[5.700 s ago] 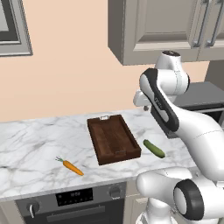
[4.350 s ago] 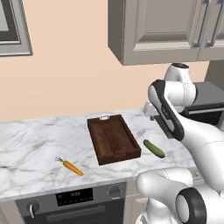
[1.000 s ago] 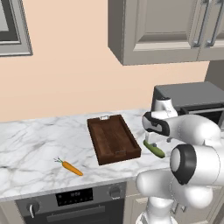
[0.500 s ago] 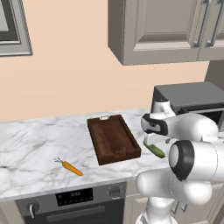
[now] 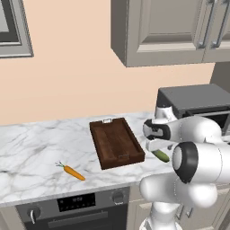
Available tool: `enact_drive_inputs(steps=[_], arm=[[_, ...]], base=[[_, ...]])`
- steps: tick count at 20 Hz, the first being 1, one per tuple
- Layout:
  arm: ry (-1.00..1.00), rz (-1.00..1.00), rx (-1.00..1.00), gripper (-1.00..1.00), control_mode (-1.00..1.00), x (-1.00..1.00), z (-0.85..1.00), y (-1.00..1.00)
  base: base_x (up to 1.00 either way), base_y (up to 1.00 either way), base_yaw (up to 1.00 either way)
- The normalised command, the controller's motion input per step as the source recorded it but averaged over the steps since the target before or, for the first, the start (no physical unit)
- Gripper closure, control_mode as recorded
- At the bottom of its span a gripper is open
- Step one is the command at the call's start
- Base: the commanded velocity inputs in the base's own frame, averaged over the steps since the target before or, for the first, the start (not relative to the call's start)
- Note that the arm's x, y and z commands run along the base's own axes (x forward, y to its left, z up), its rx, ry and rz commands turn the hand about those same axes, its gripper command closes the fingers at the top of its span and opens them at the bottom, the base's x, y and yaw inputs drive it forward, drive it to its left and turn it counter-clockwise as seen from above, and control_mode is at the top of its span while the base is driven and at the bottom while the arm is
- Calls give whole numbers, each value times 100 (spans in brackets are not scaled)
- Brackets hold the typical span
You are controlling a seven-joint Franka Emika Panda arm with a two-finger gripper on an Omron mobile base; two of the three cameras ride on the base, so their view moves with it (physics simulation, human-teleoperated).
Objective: Place the two vegetables and bowl onto the tray for setting up a vegetable dip station.
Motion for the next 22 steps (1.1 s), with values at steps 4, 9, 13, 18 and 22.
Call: enact_drive_inputs(steps=[4, 9, 13, 18, 22], arm=[[0, 0, 0, -100, -100, 4, -11, 15], [0, 0, 0, -100, -100, 25, -7, 1], [0, 0, 0, -100, -100, 17, -24, 0], [0, 0, 0, -100, -100, 1, -34, 0], [3, 0, 0, 100, -100, 0, -22, 1]], base=[[0, 0, 0], [0, 0, 0], [0, 0, 0], [0, 0, 0], [0, 0, 0]])
